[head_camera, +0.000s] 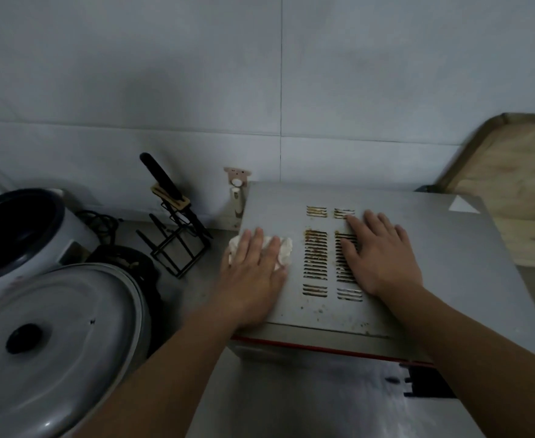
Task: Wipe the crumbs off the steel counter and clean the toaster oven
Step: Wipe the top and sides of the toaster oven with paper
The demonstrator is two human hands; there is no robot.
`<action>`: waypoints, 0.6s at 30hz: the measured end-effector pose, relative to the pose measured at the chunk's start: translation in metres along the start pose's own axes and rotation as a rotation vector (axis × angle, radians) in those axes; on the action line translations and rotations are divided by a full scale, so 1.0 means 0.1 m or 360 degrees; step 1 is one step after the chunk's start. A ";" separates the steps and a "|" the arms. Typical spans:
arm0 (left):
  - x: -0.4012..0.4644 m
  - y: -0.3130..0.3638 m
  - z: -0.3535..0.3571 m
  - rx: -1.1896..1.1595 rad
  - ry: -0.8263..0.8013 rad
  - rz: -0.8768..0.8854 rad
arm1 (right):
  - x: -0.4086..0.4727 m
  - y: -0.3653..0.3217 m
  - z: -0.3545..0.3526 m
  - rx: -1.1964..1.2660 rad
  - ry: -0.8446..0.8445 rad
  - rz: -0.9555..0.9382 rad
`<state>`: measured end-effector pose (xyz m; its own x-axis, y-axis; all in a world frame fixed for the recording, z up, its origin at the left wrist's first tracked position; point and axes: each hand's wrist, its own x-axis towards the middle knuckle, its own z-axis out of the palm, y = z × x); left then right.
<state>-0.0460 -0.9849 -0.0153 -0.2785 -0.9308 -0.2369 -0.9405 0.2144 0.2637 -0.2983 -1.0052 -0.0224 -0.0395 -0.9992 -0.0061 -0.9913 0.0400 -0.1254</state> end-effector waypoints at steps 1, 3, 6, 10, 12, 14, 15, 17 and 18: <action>-0.14 0.01 0.05 0.0039 0.0016 0.0020 | 0.00 0.00 0.00 0.0001 0.0002 0.0007; -0.35 -0.01 0.11 0.0102 0.0031 0.0047 | -0.01 -0.01 0.01 -0.0007 0.0007 0.0019; -0.43 -0.06 0.13 0.0094 -0.0017 0.0059 | -0.01 -0.01 0.01 -0.0015 0.0003 0.0014; -0.42 -0.01 0.11 0.0225 -0.0029 -0.0001 | -0.01 -0.03 -0.01 -0.0017 0.0013 0.0019; -0.42 0.02 0.10 0.0312 0.0035 -0.0009 | -0.01 -0.02 -0.01 -0.0020 0.0007 0.0016; -0.35 0.02 0.07 0.0315 0.0108 0.0008 | -0.01 -0.02 -0.01 -0.0017 0.0010 0.0020; -0.29 0.01 0.05 0.0277 0.0139 0.0006 | -0.01 -0.02 -0.01 -0.0017 0.0011 0.0016; -0.19 -0.02 0.04 0.0171 0.0163 -0.0036 | -0.01 -0.01 -0.01 -0.0019 -0.0002 -0.0006; -0.16 -0.01 0.04 0.0117 0.0151 -0.0067 | -0.01 -0.01 0.00 -0.0016 -0.0011 -0.0015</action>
<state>-0.0411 -0.9693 -0.0154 -0.2221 -0.9625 -0.1556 -0.9637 0.1924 0.1851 -0.2974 -1.0039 -0.0218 -0.0293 -0.9995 -0.0117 -0.9929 0.0304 -0.1152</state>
